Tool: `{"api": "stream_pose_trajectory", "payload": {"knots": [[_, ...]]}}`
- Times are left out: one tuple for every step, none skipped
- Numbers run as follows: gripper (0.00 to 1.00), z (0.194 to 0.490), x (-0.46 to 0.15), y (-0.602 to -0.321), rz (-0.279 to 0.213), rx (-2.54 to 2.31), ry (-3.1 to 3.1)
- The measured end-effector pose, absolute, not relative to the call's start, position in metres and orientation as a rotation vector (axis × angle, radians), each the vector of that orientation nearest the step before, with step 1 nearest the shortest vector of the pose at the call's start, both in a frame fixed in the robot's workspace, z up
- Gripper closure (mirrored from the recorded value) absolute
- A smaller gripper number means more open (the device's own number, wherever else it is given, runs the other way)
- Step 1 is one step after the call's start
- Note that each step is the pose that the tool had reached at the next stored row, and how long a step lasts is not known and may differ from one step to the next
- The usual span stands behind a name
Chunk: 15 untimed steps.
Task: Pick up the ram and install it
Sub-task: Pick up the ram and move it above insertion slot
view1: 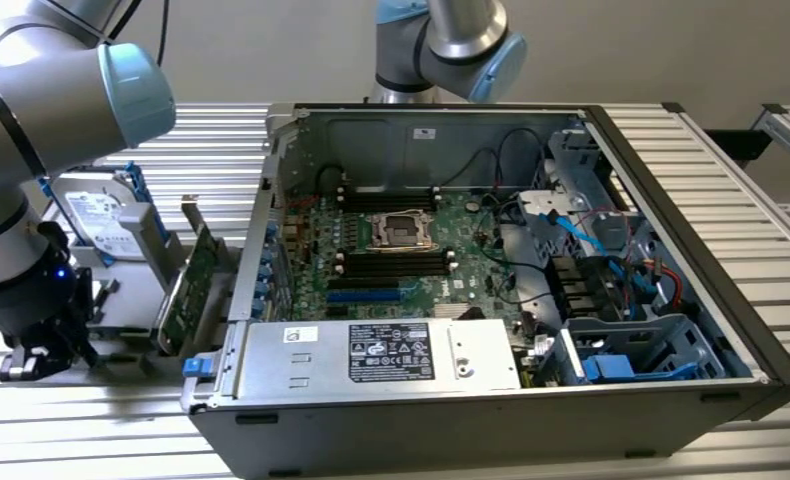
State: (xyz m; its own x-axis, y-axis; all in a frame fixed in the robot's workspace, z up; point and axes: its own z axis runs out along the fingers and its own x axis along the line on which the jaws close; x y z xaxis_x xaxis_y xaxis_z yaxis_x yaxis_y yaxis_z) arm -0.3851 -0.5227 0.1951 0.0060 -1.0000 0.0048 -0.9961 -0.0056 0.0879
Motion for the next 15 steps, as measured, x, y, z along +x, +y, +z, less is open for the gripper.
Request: {"api": "stream_pose_trajectory", "payload": {"knots": [[0.86, 0.195, -0.385, -0.523, -0.090, 2.180, -2.168], [0.86, 0.195, -0.385, -0.523, -0.090, 2.180, -2.168], [0.86, 0.195, -0.385, -0.523, -0.090, 2.180, -2.168], [0.86, 0.195, -0.385, -0.523, -0.090, 2.180, -2.168], [0.86, 0.195, -0.385, -0.523, -0.090, 2.180, -2.168], [0.86, 0.195, -0.385, -0.523, -0.090, 2.180, -2.168], [0.86, 0.195, -0.385, -0.523, -0.090, 2.180, -2.168], [0.86, 0.196, -0.385, -0.523, -0.090, 2.180, -2.168], [0.86, 0.198, -0.385, -0.523, -0.090, 2.180, -2.168], [0.86, 0.202, -0.385, -0.523, -0.091, 2.180, -2.168], [0.86, 0.206, -0.385, -0.523, -0.091, 2.180, -2.167], [0.86, 0.211, -0.385, -0.523, -0.091, 2.180, -2.167], [0.86, 0.215, -0.385, -0.523, -0.091, 2.180, -2.167], [0.86, 0.220, -0.385, -0.523, -0.092, 2.179, -2.167], [0.86, 0.225, -0.385, -0.523, -0.092, 2.179, -2.167]]}}
